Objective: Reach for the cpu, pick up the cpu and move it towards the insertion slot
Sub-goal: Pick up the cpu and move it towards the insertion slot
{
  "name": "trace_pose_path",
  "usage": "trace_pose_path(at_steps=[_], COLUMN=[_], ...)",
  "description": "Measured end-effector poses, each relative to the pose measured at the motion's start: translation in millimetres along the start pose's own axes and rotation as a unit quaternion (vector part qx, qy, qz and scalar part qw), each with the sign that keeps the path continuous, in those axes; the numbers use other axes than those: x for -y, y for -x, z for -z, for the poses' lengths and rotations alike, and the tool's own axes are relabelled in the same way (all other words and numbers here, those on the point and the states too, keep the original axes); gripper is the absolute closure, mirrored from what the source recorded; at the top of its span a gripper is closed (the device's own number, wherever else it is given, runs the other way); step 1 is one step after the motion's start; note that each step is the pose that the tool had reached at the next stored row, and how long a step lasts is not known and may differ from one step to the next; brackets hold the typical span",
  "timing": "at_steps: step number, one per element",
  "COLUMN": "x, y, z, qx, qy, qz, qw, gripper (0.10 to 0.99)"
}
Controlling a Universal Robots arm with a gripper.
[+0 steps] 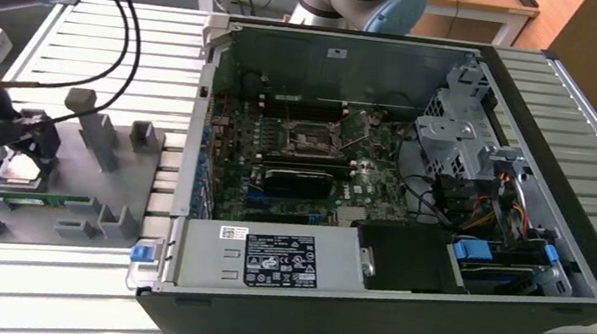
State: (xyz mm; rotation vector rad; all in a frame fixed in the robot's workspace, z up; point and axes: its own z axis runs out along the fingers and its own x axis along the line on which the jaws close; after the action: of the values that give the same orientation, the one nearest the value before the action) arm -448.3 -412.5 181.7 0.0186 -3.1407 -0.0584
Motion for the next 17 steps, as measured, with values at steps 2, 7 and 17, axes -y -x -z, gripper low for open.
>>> trace_pose_path(at_steps=[2,7,17], x=[0.6,0.7,0.4], y=[0.0,1.3,1.9], z=[0.0,0.0,8.2], qx=[0.0000,0.0001,0.0001], qy=[0.0000,0.0000,0.0000], qz=[0.000,0.000,0.000], qw=[1.0000,1.0000,1.0000], gripper=[0.365,0.435,0.537])
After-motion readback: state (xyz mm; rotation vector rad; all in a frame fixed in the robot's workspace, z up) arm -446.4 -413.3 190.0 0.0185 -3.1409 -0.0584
